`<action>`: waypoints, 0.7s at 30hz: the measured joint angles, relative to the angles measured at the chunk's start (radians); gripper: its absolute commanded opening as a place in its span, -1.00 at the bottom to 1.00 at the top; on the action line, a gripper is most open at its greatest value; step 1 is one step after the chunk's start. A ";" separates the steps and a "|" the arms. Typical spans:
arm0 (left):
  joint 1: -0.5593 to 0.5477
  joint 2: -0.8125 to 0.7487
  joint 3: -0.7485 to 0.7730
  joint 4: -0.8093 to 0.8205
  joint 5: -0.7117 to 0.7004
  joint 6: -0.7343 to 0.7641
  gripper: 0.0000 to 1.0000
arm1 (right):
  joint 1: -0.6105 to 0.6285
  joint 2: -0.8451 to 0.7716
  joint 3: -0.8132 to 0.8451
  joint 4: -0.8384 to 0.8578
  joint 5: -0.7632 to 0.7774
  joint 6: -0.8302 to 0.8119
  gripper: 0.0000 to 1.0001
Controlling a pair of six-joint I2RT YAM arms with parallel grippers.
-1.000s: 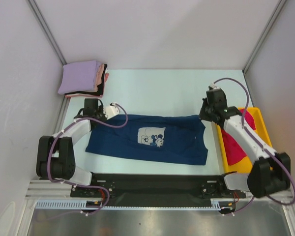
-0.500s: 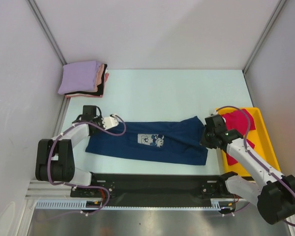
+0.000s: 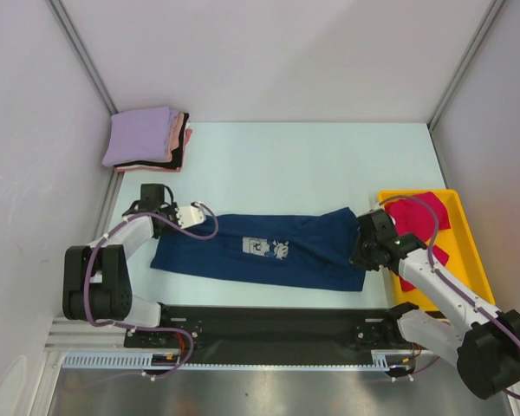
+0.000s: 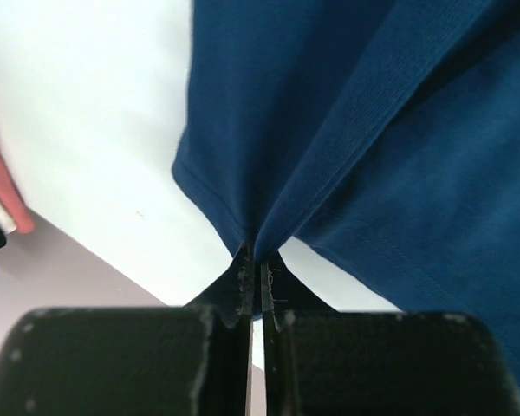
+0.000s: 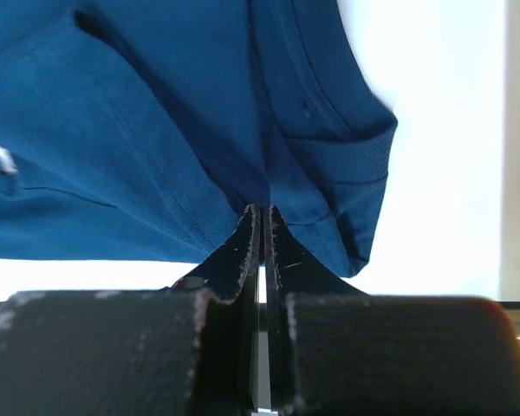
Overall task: Fold and stack the t-shirts
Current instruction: Fold the tshirt
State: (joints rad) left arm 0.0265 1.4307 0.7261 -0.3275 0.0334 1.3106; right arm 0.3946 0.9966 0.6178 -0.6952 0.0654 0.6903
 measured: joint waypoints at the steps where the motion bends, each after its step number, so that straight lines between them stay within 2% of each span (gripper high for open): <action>1: 0.000 0.000 -0.003 -0.007 0.001 0.005 -0.99 | 0.004 0.006 -0.013 0.005 -0.003 0.007 -1.00; 9: 0.001 0.000 -0.018 -0.026 0.001 0.043 -0.99 | 0.016 0.053 -0.068 0.037 -0.007 0.029 -1.00; 10: 0.002 0.000 -0.018 -0.027 0.001 0.045 -0.87 | 0.016 0.057 -0.068 0.039 -0.005 0.029 -0.84; 12: 0.002 0.000 -0.018 -0.031 0.003 0.051 -0.49 | 0.016 0.060 -0.068 0.040 0.001 0.034 -0.47; 13: 0.002 0.000 -0.018 -0.036 0.005 0.056 -0.14 | 0.016 0.060 -0.068 0.039 0.005 0.037 -0.19; 15: 0.003 0.000 -0.017 -0.055 0.008 0.060 0.16 | 0.017 0.059 -0.066 0.030 0.015 0.031 0.02; 16: 0.004 0.000 -0.017 -0.069 0.011 0.061 0.42 | 0.019 0.058 -0.057 0.014 0.024 0.026 0.20; 17: 0.004 0.000 -0.017 -0.087 0.018 0.064 0.56 | 0.024 0.055 -0.042 -0.002 0.035 0.023 0.23; 21: 0.007 -0.003 0.025 -0.158 0.025 0.058 0.60 | 0.068 0.035 0.064 -0.015 0.066 -0.014 0.22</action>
State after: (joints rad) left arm 0.0338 1.4273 0.7509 -0.4850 0.0586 1.3685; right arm 0.4622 1.0313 0.6815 -0.7101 0.1318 0.6758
